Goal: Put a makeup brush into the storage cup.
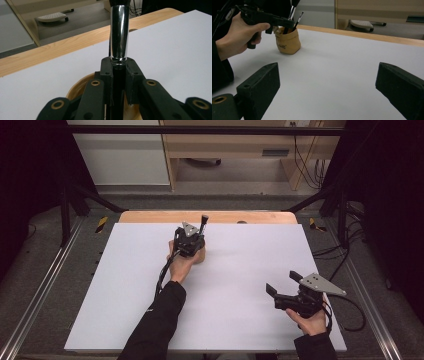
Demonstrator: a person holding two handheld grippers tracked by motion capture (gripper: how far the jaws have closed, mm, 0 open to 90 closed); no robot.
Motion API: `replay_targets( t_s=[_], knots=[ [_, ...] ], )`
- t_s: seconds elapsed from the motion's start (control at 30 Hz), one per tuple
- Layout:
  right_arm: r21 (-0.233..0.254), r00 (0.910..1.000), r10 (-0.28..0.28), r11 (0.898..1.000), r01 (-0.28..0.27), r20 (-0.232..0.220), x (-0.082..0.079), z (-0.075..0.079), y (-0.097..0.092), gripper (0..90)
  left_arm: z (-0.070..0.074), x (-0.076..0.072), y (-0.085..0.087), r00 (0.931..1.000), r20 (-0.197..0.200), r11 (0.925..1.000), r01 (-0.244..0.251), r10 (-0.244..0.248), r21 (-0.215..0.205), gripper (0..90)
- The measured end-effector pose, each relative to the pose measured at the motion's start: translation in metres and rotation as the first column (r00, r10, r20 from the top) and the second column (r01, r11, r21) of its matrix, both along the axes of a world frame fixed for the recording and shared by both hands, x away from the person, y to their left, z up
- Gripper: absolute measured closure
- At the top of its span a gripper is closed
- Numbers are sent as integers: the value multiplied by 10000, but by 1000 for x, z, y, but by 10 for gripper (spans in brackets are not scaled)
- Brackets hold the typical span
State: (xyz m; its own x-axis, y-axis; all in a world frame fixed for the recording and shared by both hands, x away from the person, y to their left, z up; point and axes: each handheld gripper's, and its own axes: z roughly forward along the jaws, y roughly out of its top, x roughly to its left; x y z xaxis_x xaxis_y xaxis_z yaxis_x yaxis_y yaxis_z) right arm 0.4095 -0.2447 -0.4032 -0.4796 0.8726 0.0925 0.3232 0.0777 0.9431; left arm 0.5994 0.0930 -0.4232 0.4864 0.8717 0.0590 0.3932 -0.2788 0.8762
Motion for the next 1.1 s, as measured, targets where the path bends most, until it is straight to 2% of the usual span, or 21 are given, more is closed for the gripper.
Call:
replay_targets(
  t_s=[0.2, 0.5, 0.8, 1.1],
  knots=[
    [-44, 10000, 18, 10000, -18, 15, 0, 0, 1, 61, 0, -3, 2, 9999, -165, 10000, 7, -7, -35, 766],
    [17, 10000, 17, 10000, -17, -4, -1, 1, 1, 61, 21, -17, 10, 9993, 334, 9989, 197, -182, -435, 631],
    [8, 10000, 17, 10000, -17, 29, -2, 2, 2, 60, 43, -38, 29, 9948, 664, 9912, 842, -776, -1022, 467],
    [11, 10000, 21, 10000, -21, 48, -2, 2, -1, 59, 58, -64, 51, 9889, 962, 9856, 1239, -1130, -1153, 329]
  ],
)
